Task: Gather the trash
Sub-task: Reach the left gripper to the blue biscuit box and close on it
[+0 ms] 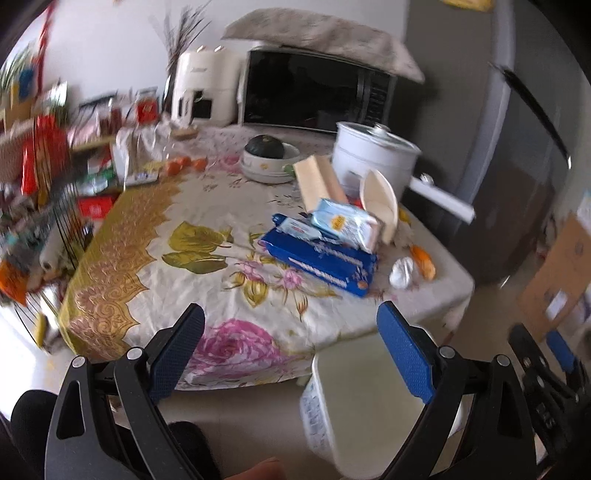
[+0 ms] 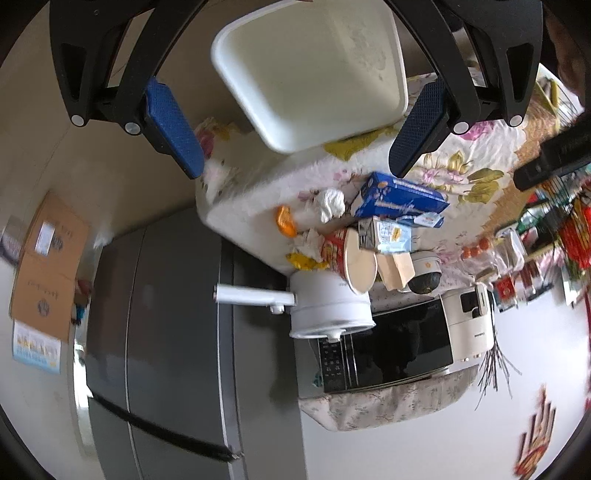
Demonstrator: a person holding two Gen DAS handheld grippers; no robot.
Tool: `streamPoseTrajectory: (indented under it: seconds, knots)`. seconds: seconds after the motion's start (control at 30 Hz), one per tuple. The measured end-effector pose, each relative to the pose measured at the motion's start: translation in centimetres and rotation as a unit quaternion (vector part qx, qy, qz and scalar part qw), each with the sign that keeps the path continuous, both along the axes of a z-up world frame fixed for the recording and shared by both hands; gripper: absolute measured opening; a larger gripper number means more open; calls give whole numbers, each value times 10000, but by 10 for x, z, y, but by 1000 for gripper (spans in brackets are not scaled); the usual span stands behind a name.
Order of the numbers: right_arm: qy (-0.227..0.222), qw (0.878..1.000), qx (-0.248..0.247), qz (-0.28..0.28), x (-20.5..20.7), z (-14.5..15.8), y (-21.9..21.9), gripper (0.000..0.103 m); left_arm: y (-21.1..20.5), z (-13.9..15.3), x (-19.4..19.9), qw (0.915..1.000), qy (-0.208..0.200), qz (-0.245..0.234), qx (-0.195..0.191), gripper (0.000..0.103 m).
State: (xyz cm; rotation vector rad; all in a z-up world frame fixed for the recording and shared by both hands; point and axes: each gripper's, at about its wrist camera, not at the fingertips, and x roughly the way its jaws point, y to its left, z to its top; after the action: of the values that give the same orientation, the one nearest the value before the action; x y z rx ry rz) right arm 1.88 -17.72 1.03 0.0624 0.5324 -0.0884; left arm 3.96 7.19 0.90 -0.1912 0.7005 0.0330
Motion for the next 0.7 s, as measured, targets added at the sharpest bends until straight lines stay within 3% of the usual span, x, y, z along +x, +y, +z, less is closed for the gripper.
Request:
streamPoseTrajectory:
  seconds: [0.23,0.43,0.57,0.7]
  knots:
    - [-138,9977,-658,88,36,51,19,96,52,19,53,9921,55,87,-1248,97]
    - [303,9920,-1211,172,100,50,42,96,69,18,118,9731,397,-553,-2201,97]
    - [681,9923,-1019,187,132,39,48,96,53,-8,158,9713,1039,-794,-1986,97]
    - [959,9922,-792,45,158,22,45,96,49,-37,184,9664,1532,-526,-1995,97]
